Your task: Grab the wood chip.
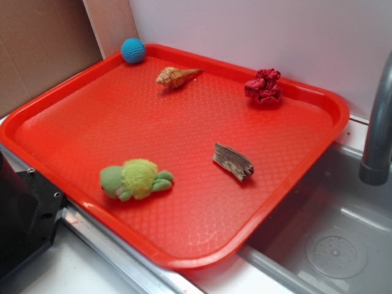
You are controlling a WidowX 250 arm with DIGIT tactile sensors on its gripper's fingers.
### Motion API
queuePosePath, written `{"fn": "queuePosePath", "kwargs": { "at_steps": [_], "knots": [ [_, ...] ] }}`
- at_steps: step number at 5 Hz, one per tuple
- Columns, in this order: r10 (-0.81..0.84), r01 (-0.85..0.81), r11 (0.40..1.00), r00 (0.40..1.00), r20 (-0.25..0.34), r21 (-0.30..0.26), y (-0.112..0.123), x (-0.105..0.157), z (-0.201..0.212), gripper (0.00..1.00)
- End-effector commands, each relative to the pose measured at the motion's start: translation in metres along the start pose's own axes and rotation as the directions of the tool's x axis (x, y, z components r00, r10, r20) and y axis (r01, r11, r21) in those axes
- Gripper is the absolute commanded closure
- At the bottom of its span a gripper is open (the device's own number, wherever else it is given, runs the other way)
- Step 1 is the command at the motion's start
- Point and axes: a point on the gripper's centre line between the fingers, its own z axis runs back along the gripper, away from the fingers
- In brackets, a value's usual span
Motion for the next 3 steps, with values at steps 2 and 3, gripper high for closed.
{"fn": "queuePosePath", "kwargs": {
  "at_steps": [2,3],
  "knots": [
    [0.163,-0.161,0.986,0.982,0.09,-0.031,-0.04,0.044,-0.021,0.0],
    [0.328,-0.333,0.943,0.928,0.176,0.003,-0.063,0.068,-0.047,0.0]
  ]
}}
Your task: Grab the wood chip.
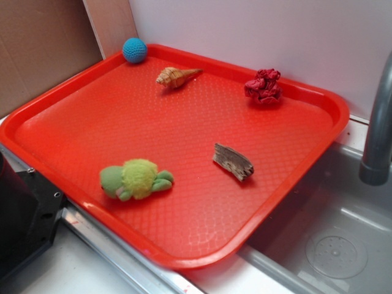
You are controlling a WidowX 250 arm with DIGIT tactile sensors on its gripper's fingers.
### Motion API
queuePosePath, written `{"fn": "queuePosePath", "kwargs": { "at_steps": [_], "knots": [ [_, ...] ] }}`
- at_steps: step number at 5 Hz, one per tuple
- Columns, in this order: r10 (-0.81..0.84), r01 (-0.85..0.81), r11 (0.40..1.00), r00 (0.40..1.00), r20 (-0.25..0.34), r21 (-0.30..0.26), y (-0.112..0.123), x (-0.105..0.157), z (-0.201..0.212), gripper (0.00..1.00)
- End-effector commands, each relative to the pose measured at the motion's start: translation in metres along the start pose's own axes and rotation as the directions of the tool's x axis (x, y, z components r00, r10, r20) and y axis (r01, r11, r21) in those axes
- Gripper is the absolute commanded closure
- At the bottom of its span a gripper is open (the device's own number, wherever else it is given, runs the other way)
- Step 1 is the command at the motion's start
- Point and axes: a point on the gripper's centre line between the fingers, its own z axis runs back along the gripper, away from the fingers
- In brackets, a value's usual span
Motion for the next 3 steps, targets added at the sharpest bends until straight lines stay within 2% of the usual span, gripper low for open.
{"fn": "queuePosePath", "kwargs": {
  "at_steps": [1,2,3],
  "knots": [
    [0.381,-0.388,0.92,0.918,0.114,0.051,-0.061,0.029,-0.057,0.0],
    [0.512,-0.514,0.857,0.857,0.06,0.028,-0.073,0.028,-0.081,0.0],
    [0.476,-0.478,0.877,0.878,-0.044,-0.056,-0.08,0.03,-0.104,0.0]
  ]
}}
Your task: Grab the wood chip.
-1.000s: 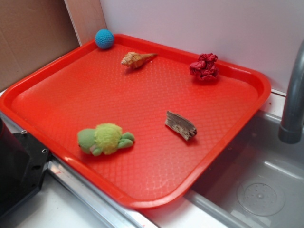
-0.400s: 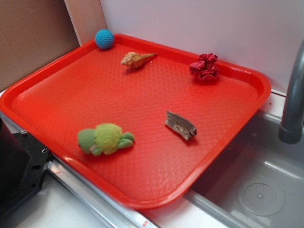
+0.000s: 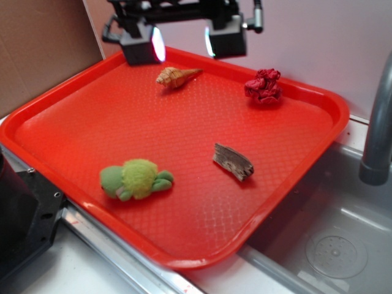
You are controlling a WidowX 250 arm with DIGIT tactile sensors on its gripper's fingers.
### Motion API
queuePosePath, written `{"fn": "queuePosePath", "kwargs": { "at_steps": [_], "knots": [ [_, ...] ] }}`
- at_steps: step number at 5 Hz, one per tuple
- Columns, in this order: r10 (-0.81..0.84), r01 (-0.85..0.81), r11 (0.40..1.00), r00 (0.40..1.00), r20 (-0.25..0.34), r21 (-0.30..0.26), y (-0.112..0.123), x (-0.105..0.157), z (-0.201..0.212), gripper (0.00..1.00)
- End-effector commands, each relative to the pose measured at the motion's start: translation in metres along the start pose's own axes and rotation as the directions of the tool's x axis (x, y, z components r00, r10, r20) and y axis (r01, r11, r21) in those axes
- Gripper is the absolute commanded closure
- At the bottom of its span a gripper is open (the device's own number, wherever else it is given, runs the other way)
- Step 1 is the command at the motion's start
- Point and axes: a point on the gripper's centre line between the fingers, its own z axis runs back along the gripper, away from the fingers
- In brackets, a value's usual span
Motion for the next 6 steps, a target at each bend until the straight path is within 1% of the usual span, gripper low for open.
{"fn": "queuePosePath", "kwargs": {
  "at_steps": [1,2,3,6],
  "knots": [
    [-0.041,0.032,0.993,0.996,-0.081,-0.111,-0.008,0.006,-0.048,0.0],
    [-0.056,0.049,0.996,0.994,-0.098,-0.075,-0.01,-0.01,-0.086,0.0],
    [-0.091,0.085,0.995,0.986,-0.143,-0.046,-0.012,-0.017,-0.102,0.0],
    [-0.091,0.085,0.995,0.986,-0.143,-0.046,-0.012,-0.017,-0.102,0.0]
  ]
}}
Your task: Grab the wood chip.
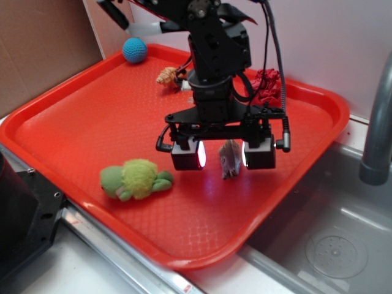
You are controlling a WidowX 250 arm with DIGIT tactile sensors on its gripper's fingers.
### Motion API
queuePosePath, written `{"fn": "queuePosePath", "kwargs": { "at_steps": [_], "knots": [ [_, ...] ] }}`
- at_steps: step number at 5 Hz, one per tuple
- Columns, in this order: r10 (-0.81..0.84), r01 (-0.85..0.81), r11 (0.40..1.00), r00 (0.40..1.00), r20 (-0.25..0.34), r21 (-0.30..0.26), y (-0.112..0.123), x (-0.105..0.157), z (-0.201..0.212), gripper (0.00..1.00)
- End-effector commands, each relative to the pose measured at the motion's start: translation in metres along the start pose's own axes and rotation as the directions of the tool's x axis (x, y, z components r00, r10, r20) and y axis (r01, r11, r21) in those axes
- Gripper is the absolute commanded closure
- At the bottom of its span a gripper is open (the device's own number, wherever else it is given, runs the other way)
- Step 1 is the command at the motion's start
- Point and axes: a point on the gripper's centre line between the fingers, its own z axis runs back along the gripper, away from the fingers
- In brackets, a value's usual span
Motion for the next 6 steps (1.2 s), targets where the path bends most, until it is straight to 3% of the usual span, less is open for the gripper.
{"fn": "queuePosePath", "kwargs": {
  "at_steps": [1,2,4,5,6],
  "knots": [
    [-0.04,0.039,0.999,0.998,-0.04,-0.025,-0.008,0.014,-0.01,0.0],
    [-0.008,0.008,1.0,0.999,-0.042,-0.004,-0.006,0.011,-0.019,1.0],
    [-0.029,0.028,0.999,0.998,-0.048,-0.028,-0.003,0.016,-0.012,1.0],
    [-0.159,0.156,0.986,0.987,-0.036,-0.064,0.011,0.027,0.02,1.0],
    [-0.313,0.315,0.942,0.949,0.031,-0.12,0.05,0.053,0.073,1.0]
  ]
}}
